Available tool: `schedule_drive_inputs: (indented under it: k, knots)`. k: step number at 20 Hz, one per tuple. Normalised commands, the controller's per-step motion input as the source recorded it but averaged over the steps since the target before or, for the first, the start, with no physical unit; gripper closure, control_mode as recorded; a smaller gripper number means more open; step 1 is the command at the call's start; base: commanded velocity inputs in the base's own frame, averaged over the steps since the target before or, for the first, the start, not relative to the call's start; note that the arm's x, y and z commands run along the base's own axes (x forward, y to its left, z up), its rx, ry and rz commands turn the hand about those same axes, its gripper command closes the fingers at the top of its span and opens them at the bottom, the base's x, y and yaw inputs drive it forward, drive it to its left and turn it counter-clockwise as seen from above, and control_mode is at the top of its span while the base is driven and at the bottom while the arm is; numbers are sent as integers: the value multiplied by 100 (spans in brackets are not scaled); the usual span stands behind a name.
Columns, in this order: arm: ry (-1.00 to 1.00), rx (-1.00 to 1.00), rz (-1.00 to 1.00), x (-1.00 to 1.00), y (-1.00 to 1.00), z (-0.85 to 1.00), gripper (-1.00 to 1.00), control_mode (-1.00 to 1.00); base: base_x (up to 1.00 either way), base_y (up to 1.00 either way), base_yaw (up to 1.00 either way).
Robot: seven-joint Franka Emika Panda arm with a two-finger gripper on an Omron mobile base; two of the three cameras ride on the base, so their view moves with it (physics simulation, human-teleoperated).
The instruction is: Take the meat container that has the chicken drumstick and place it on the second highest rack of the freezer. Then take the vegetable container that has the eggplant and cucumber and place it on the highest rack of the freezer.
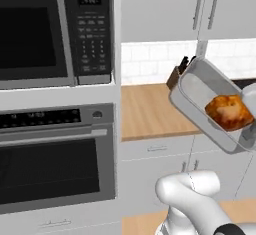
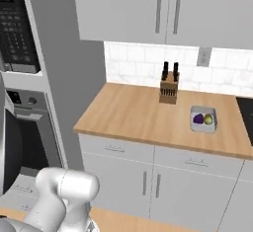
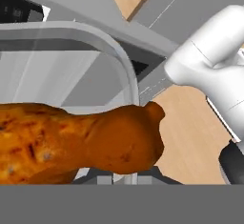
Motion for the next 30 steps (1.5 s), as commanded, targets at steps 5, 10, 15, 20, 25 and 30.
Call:
schedule_drive_inputs:
  k: [5,10,15,20,25,30]
  knots:
    - [0,0,0,0,0,0,100,100,-47,100,7]
    - [0,0,0,0,0,0,100,100,-41,88,3]
    - [0,0,0,0,0,0,100,100,-10,88,1]
    - [0,0,0,0,0,0,100,100,0,90,1]
    - [0,0,0,0,0,0,100,100,-2,94,4]
    - [0,0,0,0,0,0,100,100,-13,90,3]
